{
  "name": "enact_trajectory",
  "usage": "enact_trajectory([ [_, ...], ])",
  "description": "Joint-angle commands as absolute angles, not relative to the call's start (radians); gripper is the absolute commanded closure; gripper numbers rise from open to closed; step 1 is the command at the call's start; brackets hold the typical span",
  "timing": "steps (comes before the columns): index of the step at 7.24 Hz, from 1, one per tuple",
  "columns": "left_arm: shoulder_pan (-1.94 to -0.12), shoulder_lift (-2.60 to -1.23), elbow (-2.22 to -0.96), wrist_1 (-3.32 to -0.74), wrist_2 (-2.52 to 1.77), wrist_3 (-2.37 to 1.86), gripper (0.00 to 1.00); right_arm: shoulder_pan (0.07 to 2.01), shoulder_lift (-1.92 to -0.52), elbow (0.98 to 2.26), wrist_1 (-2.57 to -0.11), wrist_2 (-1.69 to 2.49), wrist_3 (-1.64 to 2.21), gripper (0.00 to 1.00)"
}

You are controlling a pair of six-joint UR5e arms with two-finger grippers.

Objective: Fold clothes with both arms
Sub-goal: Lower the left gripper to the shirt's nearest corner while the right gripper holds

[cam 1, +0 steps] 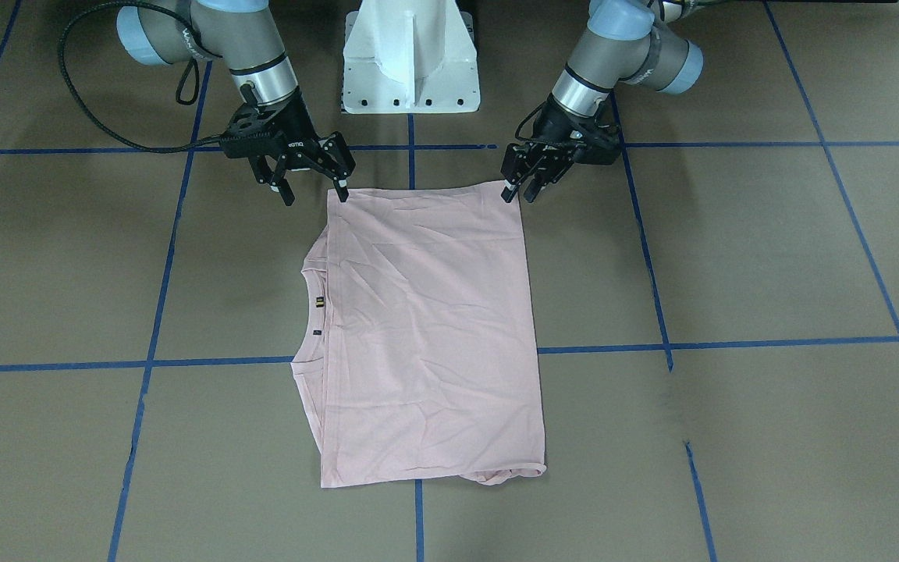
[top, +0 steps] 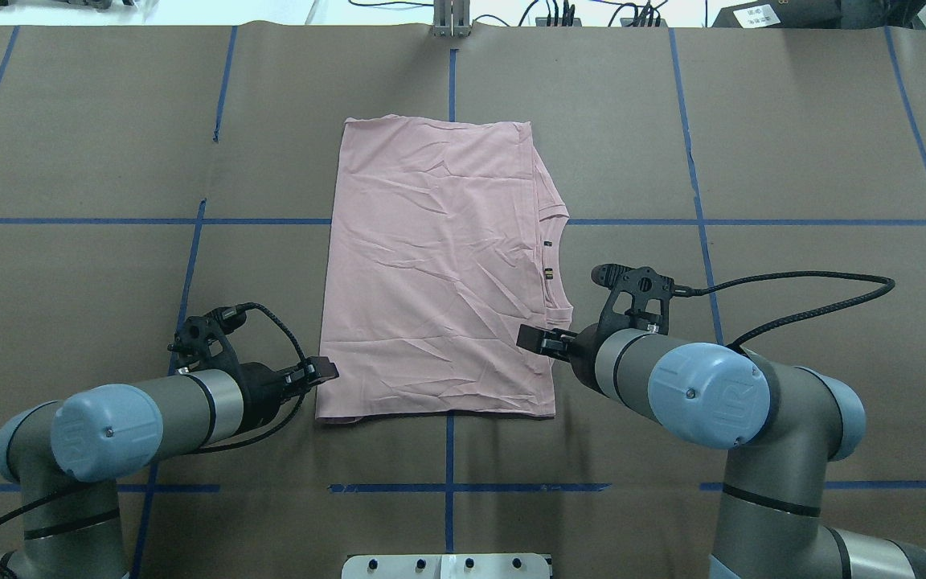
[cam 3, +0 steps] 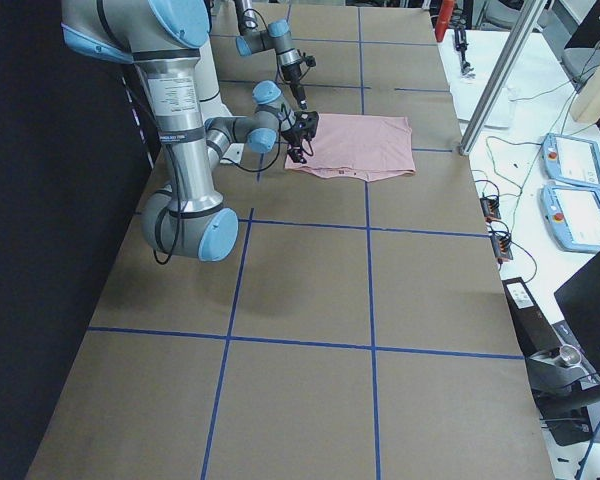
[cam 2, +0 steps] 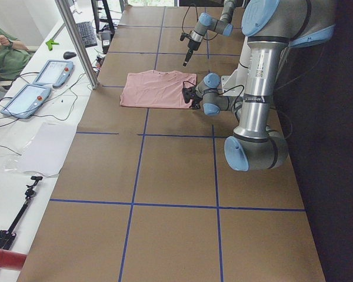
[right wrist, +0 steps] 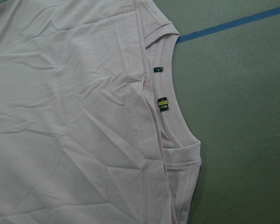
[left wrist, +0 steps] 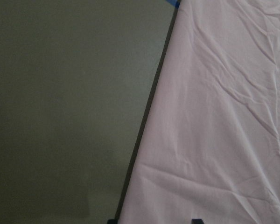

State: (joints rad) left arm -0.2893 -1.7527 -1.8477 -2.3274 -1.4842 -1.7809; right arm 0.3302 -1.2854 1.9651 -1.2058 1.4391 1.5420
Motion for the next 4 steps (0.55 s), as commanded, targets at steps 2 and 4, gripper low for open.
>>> enact_trajectory([
  [2,-0.255,-1.749,-1.845,-2.319,-1.479,-1.793,0.46,0.331,-1.285,1.965,-1.206,1.439,1.542,0.0],
  [4,-0.238,-1.75,-1.844,-2.319,-1.477,-1.793,0.46,0.331,-1.285,1.967,-1.206,1.439,1.542,0.0],
])
